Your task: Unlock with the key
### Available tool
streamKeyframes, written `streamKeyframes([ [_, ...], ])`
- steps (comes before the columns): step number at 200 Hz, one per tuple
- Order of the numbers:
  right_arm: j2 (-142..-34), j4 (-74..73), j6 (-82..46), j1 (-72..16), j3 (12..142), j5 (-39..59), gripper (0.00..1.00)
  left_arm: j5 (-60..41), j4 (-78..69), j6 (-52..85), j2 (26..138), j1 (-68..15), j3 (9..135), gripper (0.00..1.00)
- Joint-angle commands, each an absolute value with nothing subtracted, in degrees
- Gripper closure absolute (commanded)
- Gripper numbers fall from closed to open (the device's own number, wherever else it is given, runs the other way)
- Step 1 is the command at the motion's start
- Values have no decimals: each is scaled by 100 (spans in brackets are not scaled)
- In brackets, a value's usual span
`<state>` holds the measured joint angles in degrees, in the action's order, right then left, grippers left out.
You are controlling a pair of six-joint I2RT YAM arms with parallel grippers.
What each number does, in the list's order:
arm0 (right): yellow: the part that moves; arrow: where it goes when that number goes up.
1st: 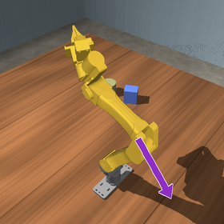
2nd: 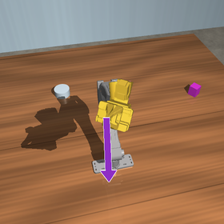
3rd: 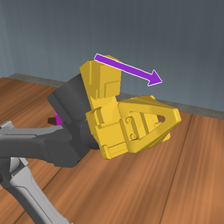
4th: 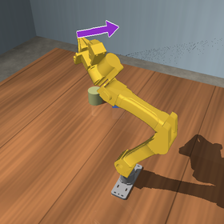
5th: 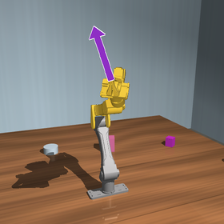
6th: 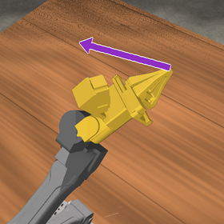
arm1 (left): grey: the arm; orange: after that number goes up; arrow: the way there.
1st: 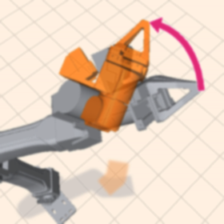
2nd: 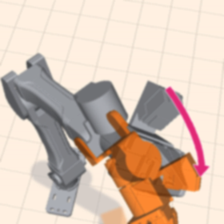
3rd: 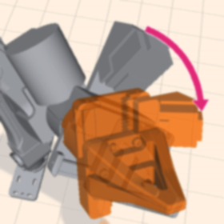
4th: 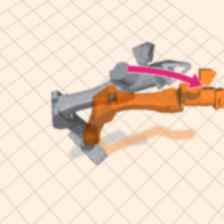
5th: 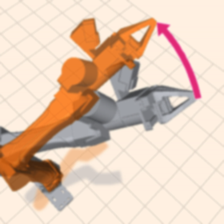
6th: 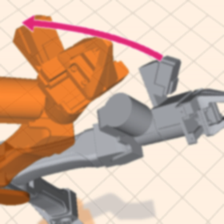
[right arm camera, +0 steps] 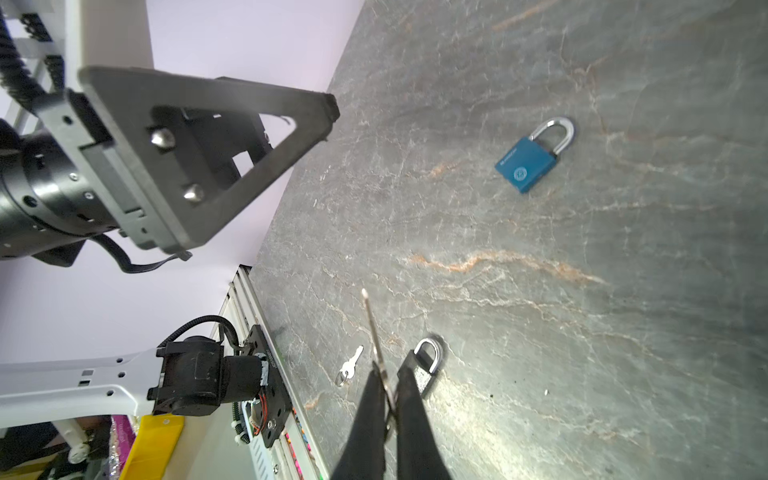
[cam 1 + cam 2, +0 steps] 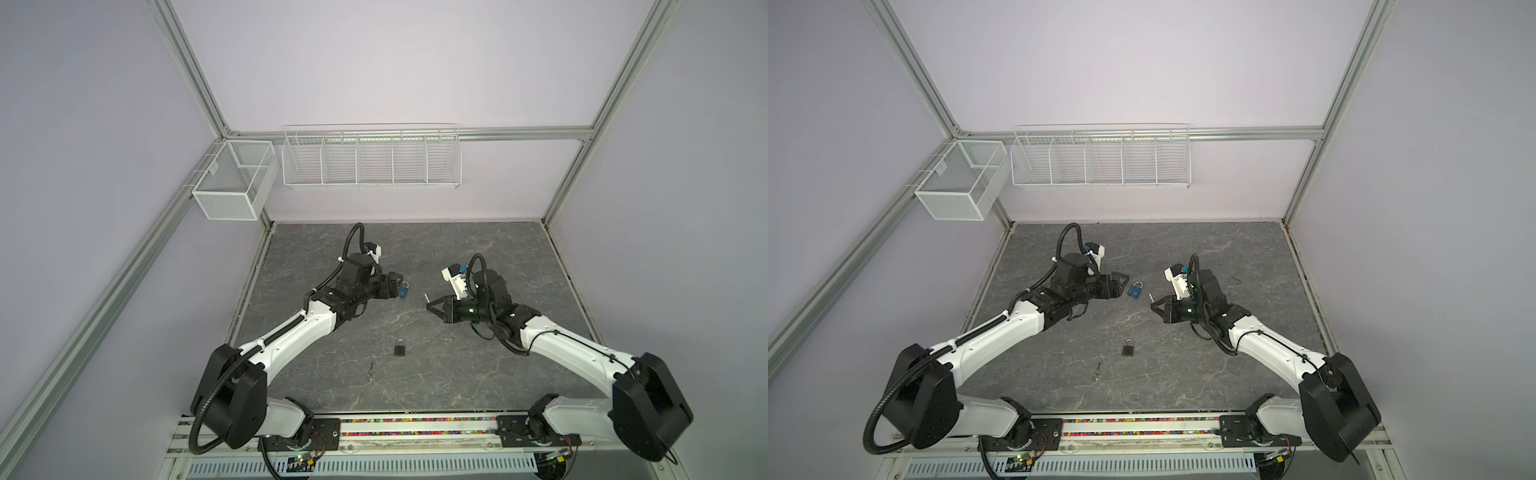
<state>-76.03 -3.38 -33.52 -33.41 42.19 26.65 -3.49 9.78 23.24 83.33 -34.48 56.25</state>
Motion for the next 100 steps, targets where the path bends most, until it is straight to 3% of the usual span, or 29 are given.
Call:
streamKeyframes([
  [1, -7937, -733, -3795, -3340, 4000, 2847, 94, 53, 1626, 2124, 8897, -3428, 6156, 19],
  [46, -7894, -739, -3805, -3363, 3901, 2564, 94, 199, 3158, 1915, 10469, -3476, 7742, 19],
  [100, -7723, -405, -3652, -3356, 3948, 2239, 94, 678, 3801, 1683, 11775, -3784, 8948, 23],
])
